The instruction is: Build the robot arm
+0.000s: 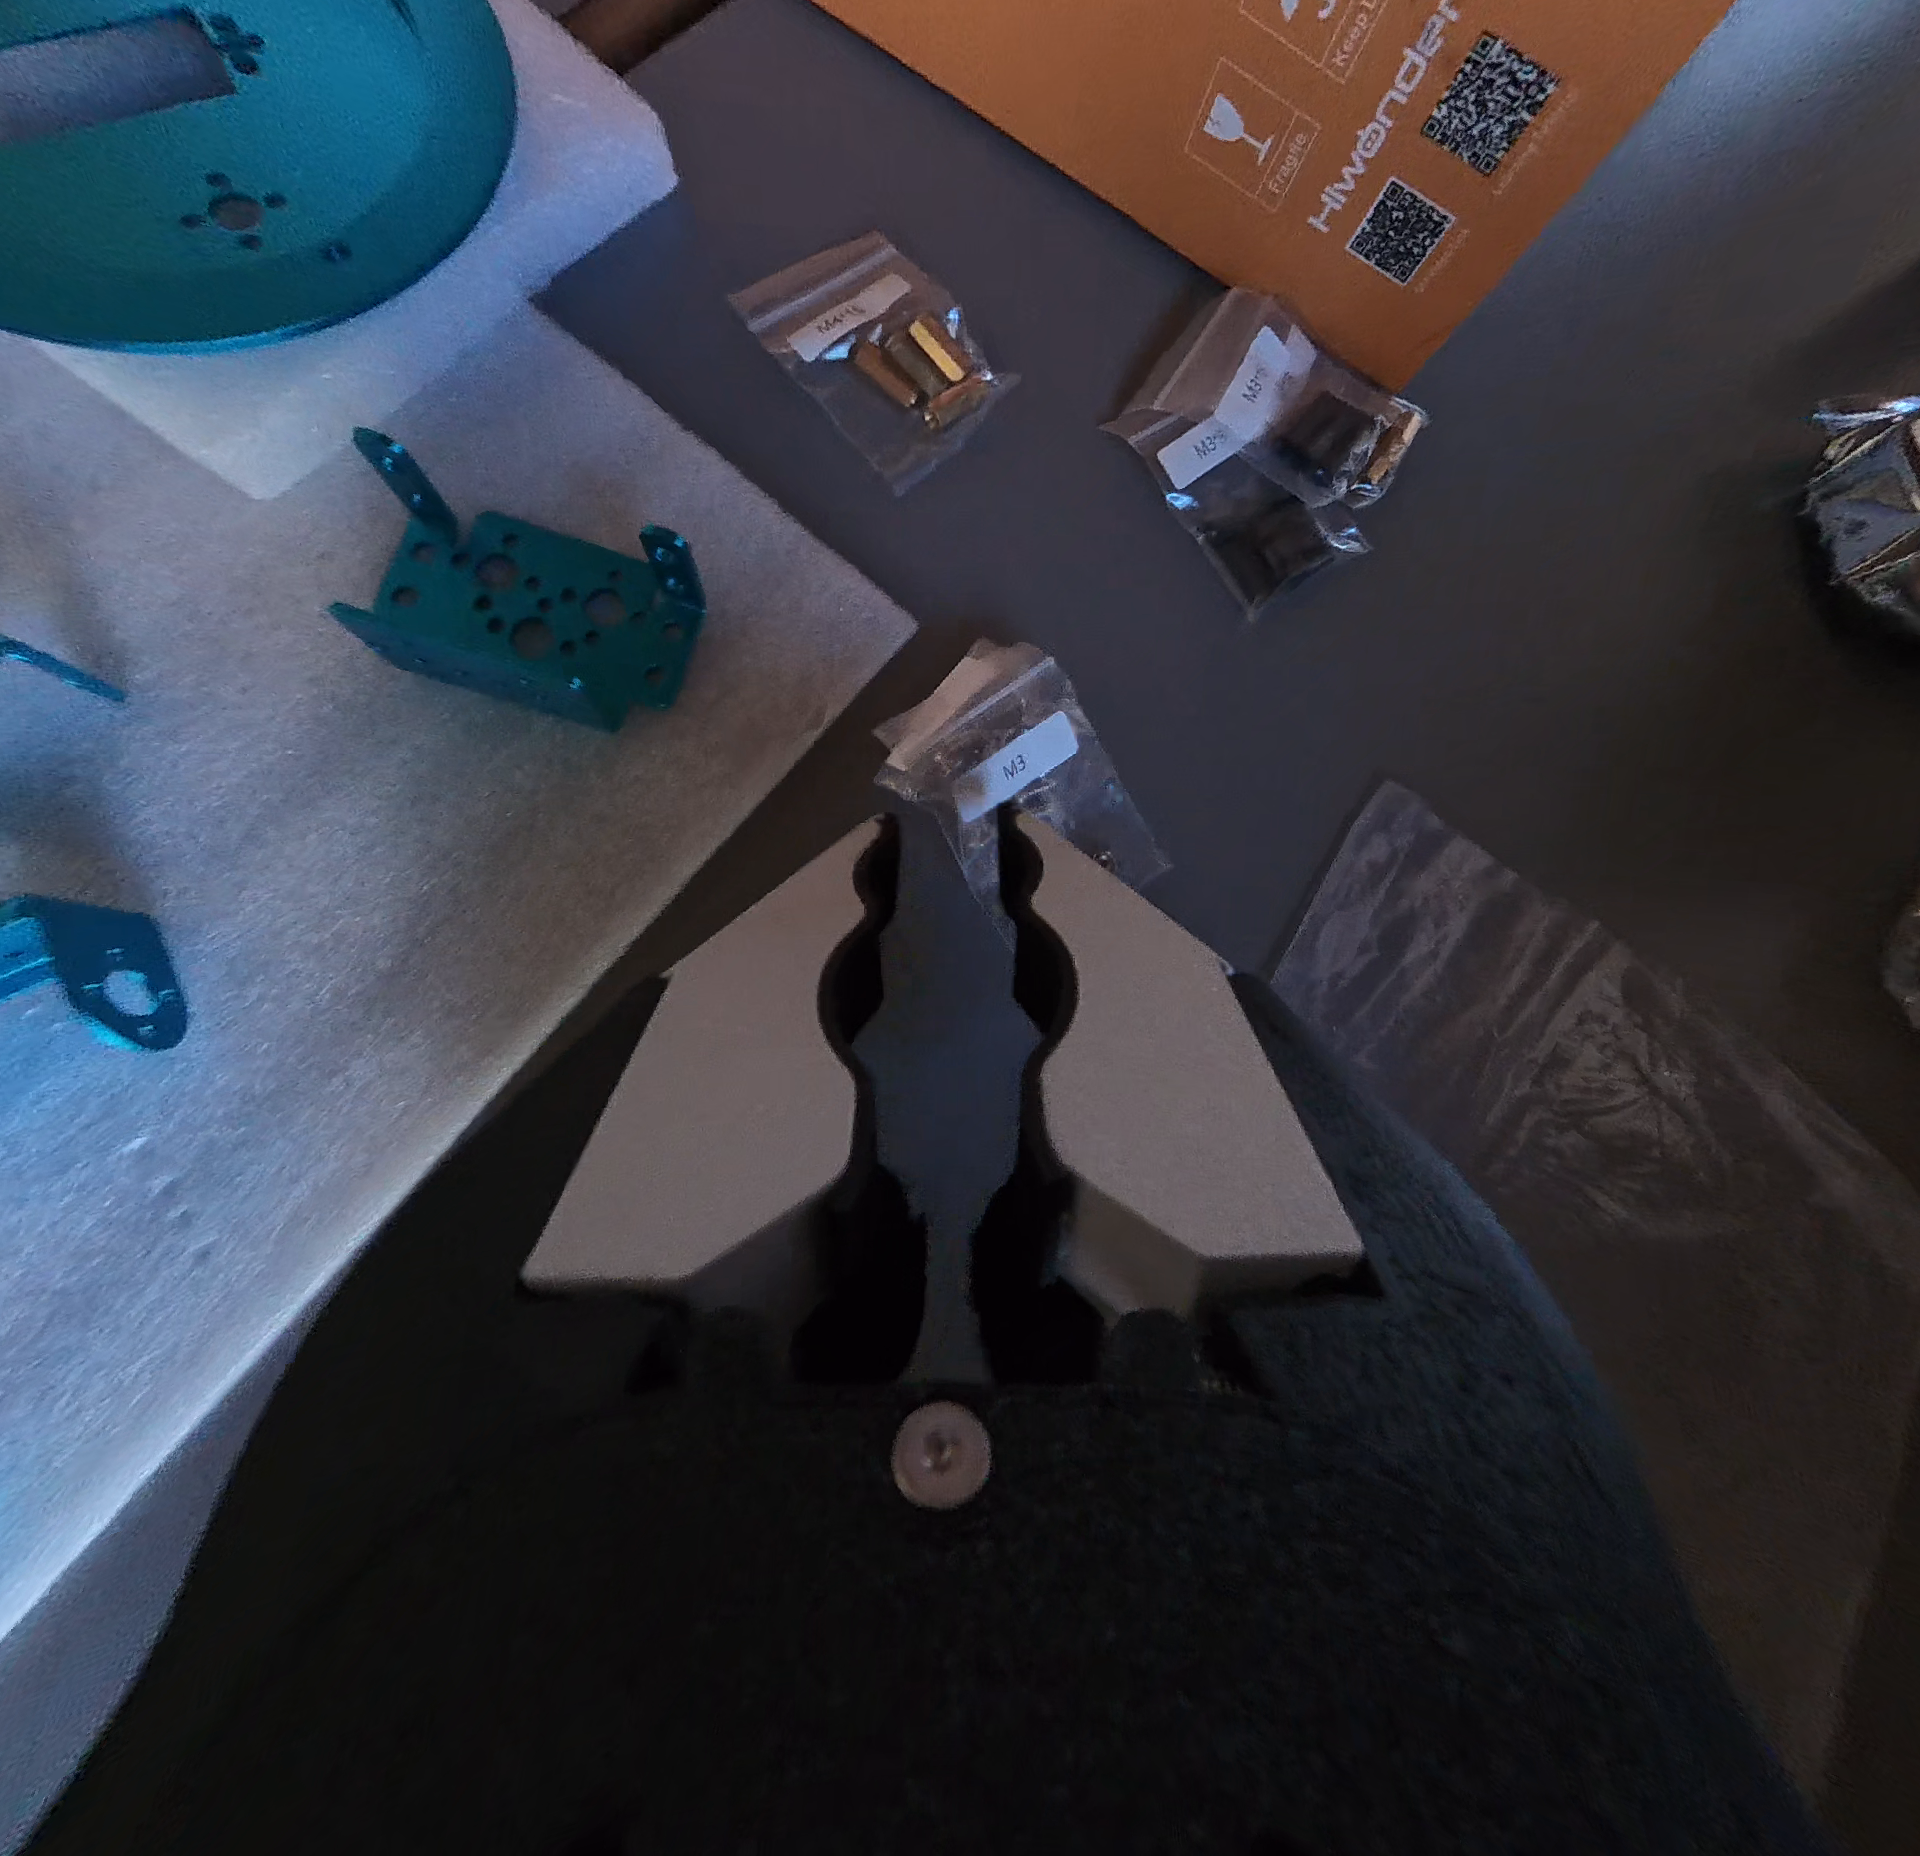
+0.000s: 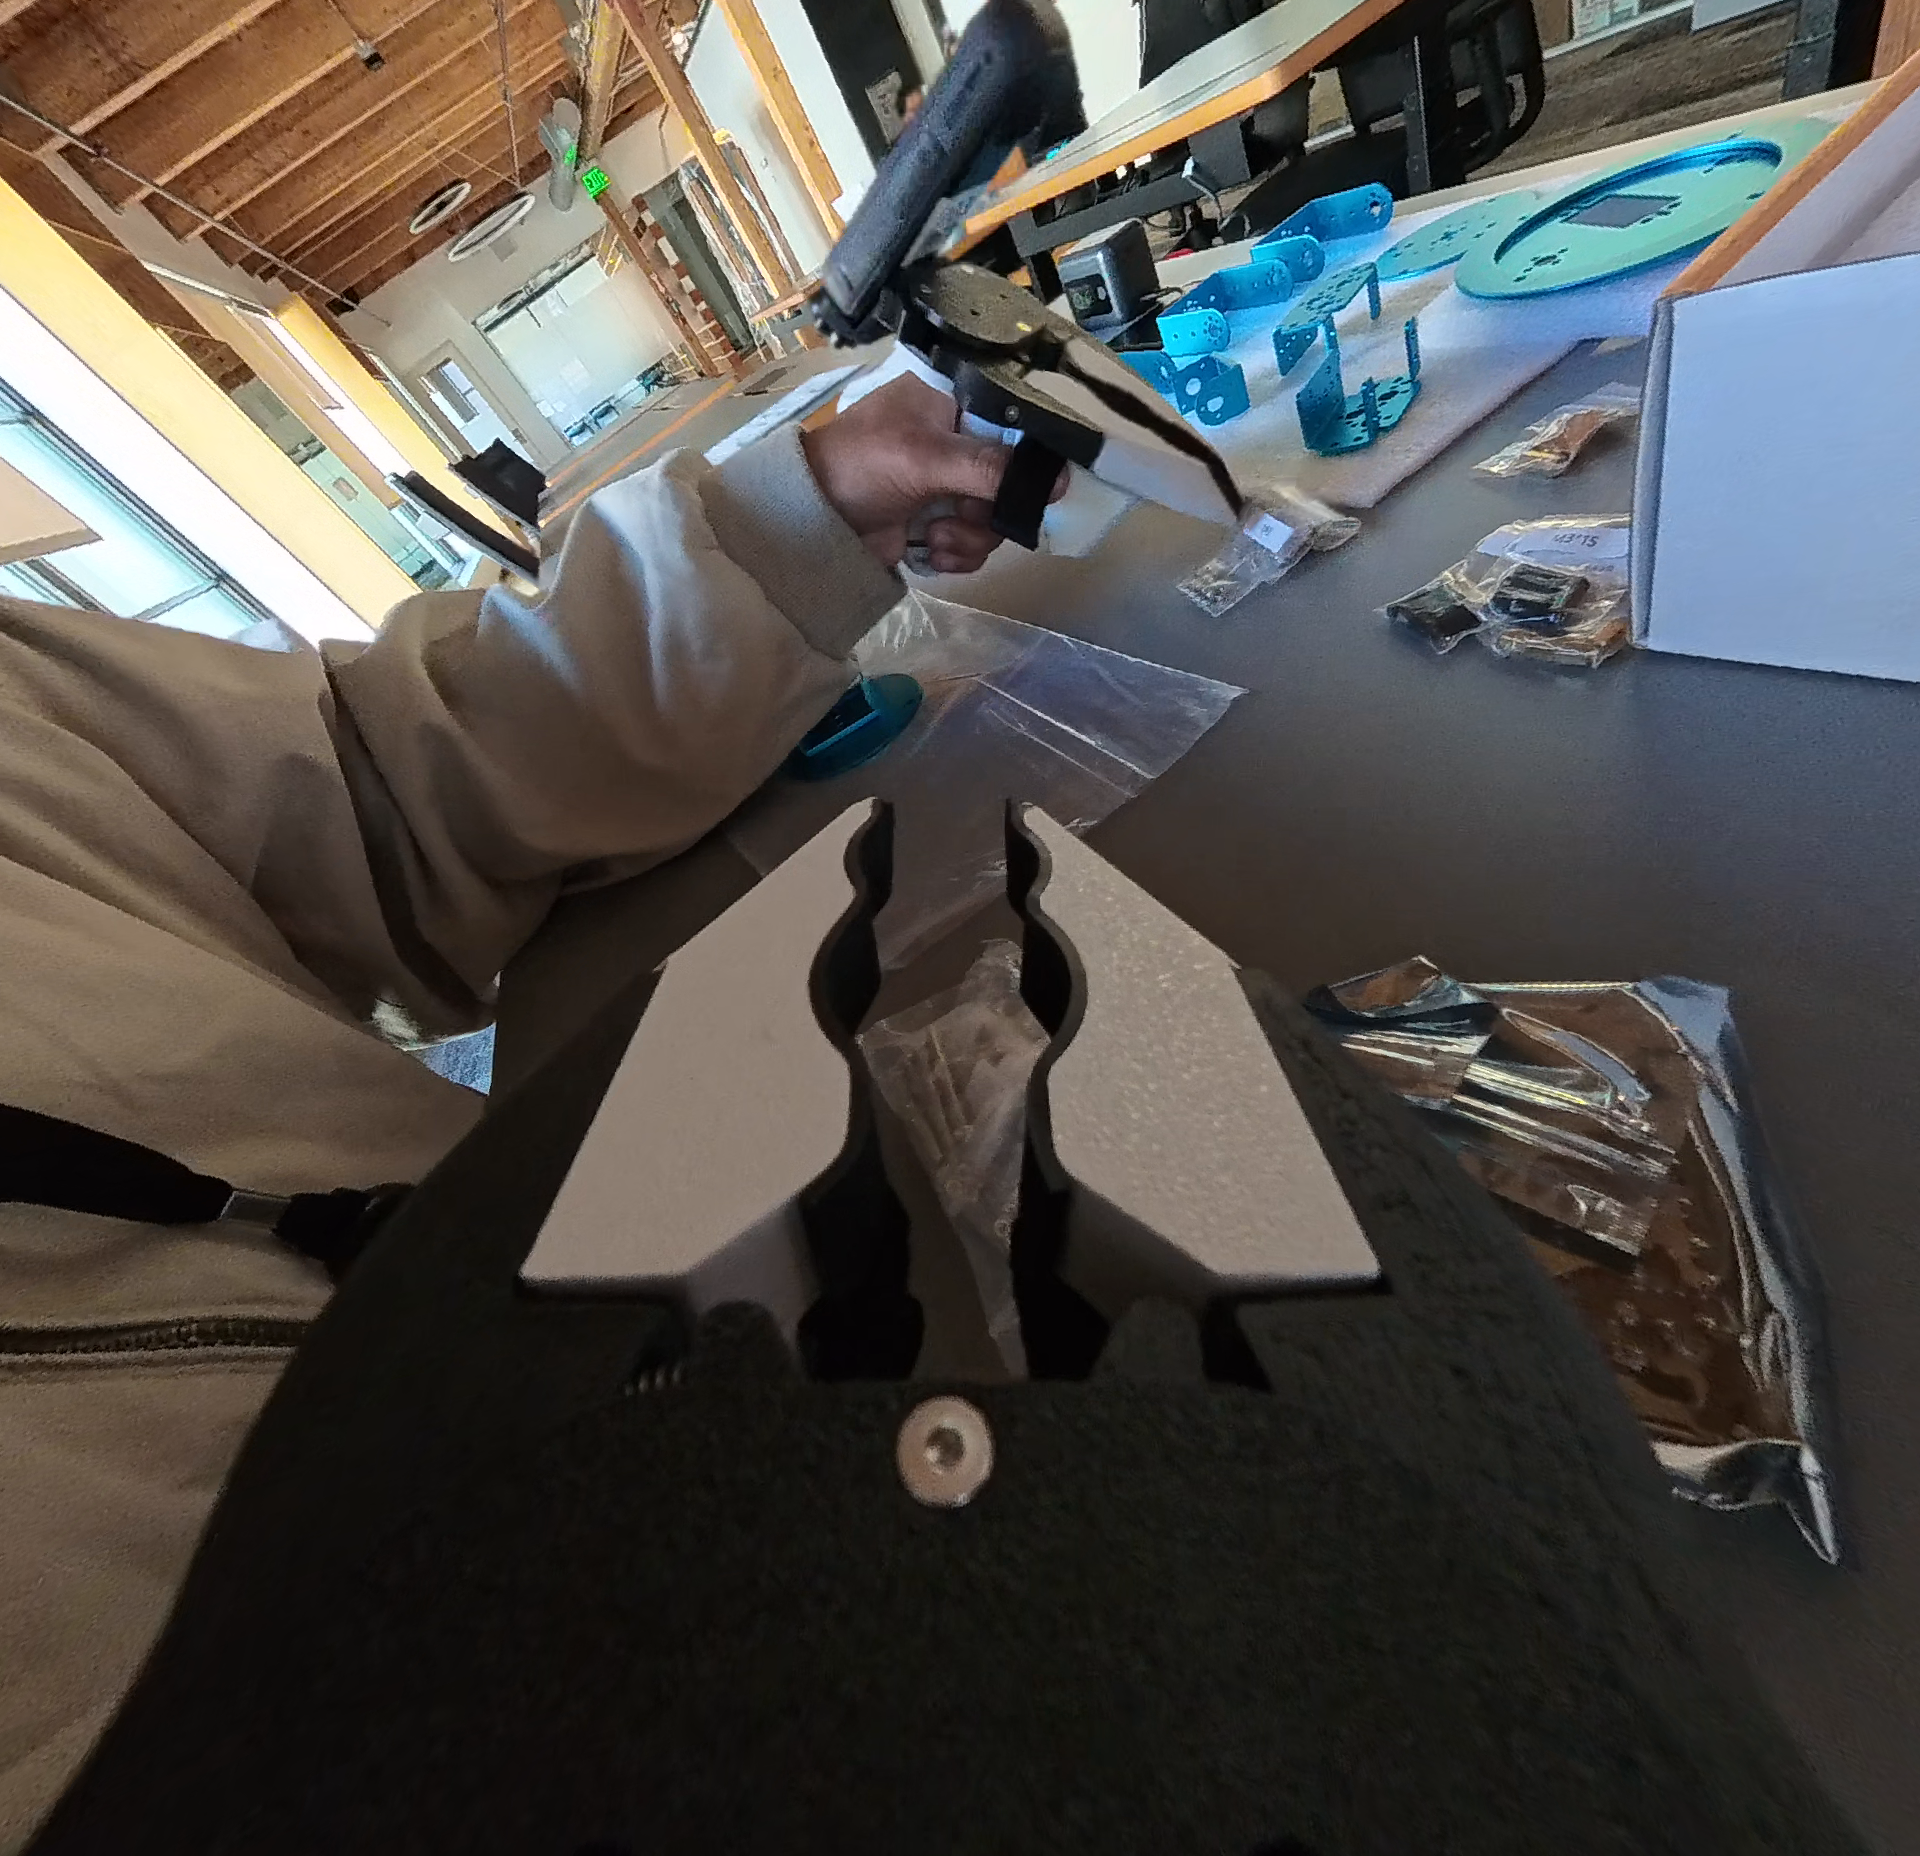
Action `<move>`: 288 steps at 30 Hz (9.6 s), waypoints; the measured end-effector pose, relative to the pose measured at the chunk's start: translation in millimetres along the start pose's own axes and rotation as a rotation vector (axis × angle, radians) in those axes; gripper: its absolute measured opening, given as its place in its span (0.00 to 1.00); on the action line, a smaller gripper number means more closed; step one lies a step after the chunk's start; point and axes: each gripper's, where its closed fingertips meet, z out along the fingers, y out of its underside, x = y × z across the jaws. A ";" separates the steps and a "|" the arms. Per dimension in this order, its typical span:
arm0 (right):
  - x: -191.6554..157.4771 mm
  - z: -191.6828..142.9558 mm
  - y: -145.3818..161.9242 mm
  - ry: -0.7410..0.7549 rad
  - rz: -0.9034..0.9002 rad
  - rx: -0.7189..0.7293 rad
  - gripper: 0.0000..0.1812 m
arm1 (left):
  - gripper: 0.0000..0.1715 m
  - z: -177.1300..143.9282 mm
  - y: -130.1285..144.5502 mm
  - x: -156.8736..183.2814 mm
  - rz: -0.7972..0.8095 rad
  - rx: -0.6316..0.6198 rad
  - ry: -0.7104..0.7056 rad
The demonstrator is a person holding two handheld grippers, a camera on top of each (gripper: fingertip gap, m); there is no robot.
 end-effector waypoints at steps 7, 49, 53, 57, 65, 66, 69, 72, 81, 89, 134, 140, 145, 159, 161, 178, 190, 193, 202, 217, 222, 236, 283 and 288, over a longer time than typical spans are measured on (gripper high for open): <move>1.3 -0.7 -0.5 0.008 -0.003 0.003 0.11 | 0.19 5.6 16.0 23.2 0.176 -0.075 -0.038; -11.2 -5.2 -5.7 -0.025 -0.028 0.022 0.12 | 0.12 34.4 -27.3 42.8 0.019 -0.113 -0.106; -10.9 -6.2 -7.0 -0.022 -0.027 0.029 0.11 | 0.14 45.0 -54.7 59.2 0.178 -0.060 -0.085; -9.7 -7.7 -8.4 -0.012 -0.033 0.037 0.11 | 0.14 68.9 -51.6 63.1 0.162 -0.145 -0.029; 9.6 -27.5 -3.0 0.113 -0.083 -0.002 0.12 | 0.14 57.3 -45.7 57.3 0.147 -0.172 -0.106; 11.3 -32.2 2.7 0.133 -0.099 -0.040 0.13 | 0.15 47.3 -45.2 62.8 0.151 -0.160 -0.101; 3.9 -40.3 37.1 0.124 -0.197 -0.246 0.14 | 0.18 9.8 -36.1 102.2 0.166 -0.119 -0.005; -1.5 -37.6 67.3 0.110 -0.302 -0.390 0.14 | 0.23 -16.6 -10.3 181.9 0.208 -0.089 0.243; 18.6 -46.7 69.5 0.227 -0.297 -0.406 0.16 | 0.34 19.8 45.5 266.2 0.396 -0.119 0.241; 24.6 -55.0 89.5 0.179 -0.355 -0.503 0.18 | 0.21 10.9 58.0 262.3 0.553 -0.111 0.181; -65.5 -56.8 22.5 0.235 -0.925 -0.082 0.03 | 0.11 -52.1 5.5 325.2 0.539 0.389 0.347; -67.7 -50.8 39.4 0.169 -0.893 -0.135 0.03 | 0.00 -54.0 0.7 317.8 0.594 0.417 0.281; -59.5 -45.2 54.4 0.147 -0.794 -0.214 0.03 | 0.00 -54.6 -2.2 311.5 0.617 0.431 0.269; -58.6 -47.5 24.7 0.373 -1.209 -0.016 0.03 | 0.24 -78.8 -3.2 325.0 -0.538 0.162 1.143; -61.0 -46.7 22.6 0.381 -1.243 0.017 0.03 | 0.25 -83.4 -6.7 329.7 -0.625 0.136 1.239; -43.6 -38.7 41.6 0.308 -1.017 -0.086 0.05 | 0.00 -54.4 -7.5 304.3 -0.430 0.070 0.985; -28.6 -57.6 17.6 0.224 -0.667 0.053 0.21 | 0.00 -21.5 -34.8 108.3 0.020 -0.175 0.275; -27.9 -58.5 16.9 0.242 -0.688 0.061 0.19 | 0.00 -4.8 -48.5 83.8 0.016 -0.223 0.282; -25.7 -59.9 17.1 0.236 -0.669 0.060 0.19 | 0.00 29.8 -97.2 94.3 -0.203 -0.342 0.712; -20.7 -58.2 21.1 0.239 -0.656 0.034 0.19 | 0.11 81.0 -80.6 64.8 -0.008 -0.350 0.423; -8.6 -57.0 28.4 0.251 -0.580 -0.016 0.19 | 0.25 30.7 -88.6 80.1 0.140 -0.187 0.268; 16.8 -58.5 105.7 0.164 -0.512 -0.586 0.17 | 0.39 -3.6 64.7 280.4 0.507 -0.154 0.320; 100.9 225.0 -51.4 0.124 -0.426 -0.750 0.10 | 0.21 -19.6 99.4 303.9 0.495 -0.053 0.311; 104.4 256.5 -29.7 0.078 -0.426 -0.757 0.10 | 0.21 -21.9 101.5 301.4 0.494 -0.042 0.303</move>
